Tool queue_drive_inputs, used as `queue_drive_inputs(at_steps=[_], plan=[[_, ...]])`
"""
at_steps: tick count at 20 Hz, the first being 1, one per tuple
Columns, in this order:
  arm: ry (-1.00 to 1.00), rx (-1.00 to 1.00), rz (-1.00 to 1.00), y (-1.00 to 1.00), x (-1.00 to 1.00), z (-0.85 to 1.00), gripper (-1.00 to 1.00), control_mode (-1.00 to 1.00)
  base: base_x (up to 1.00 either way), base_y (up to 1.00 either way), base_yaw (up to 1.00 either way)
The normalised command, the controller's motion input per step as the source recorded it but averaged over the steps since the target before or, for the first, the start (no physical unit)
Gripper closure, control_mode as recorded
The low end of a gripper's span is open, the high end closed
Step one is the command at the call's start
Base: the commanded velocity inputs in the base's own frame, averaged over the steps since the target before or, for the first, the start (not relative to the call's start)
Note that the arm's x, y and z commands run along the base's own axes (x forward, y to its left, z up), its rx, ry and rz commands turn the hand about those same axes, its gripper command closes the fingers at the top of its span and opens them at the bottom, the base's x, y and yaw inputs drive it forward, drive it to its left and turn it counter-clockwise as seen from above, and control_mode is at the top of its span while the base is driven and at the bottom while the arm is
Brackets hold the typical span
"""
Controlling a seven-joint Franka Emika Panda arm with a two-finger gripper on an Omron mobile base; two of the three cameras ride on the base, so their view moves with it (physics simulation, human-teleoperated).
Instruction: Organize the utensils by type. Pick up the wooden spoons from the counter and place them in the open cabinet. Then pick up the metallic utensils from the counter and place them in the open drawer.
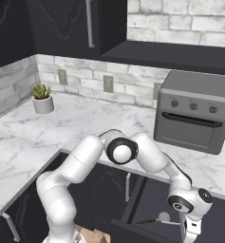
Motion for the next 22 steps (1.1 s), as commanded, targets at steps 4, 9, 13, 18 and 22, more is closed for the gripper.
queue_drive_inputs(at_steps=[4, 9, 13, 18, 22], plan=[[0.0, 0.0, 0.0, 0.0, 0.16, -0.24, 1.0, -1.0, 0.0, 0.0, 0.0], [0.0, 0.0, 0.01, 0.0, 0.11, -0.31, 1.0, -1.0, 0.0, 0.0, 0.0], [-0.02, -0.01, 0.07, 0.0, 0.0, -0.3, 1.0, -1.0, 0.0, 0.0, 0.0], [0.0, 0.0, 0.07, 0.0, 0.0, -0.33, -1.0, -1.0, 0.0, 0.0, 0.0], [0.0, 0.0, 0.06, 0.0, 0.0, -0.23, -1.0, -1.0, 0.0, 0.0, 0.0]])
